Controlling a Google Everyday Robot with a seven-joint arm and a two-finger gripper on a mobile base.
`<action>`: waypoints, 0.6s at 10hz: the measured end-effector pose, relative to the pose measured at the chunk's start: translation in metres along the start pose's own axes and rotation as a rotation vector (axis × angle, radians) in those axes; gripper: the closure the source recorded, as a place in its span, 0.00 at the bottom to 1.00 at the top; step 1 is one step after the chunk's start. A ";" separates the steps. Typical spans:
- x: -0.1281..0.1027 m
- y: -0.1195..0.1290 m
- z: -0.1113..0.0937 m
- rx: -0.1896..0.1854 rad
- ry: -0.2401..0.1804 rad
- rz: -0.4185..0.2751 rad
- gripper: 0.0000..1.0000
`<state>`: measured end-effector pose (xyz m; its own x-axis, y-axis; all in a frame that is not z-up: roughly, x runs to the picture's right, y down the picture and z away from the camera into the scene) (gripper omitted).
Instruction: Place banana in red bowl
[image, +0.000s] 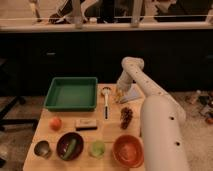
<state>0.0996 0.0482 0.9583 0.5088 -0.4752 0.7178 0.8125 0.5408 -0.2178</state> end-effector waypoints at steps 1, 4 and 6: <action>-0.003 -0.002 -0.004 0.008 0.006 -0.014 1.00; -0.015 -0.009 -0.020 0.044 0.021 -0.058 1.00; -0.028 -0.012 -0.034 0.072 0.022 -0.090 1.00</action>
<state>0.0856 0.0316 0.9184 0.4415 -0.5386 0.7176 0.8331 0.5432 -0.1048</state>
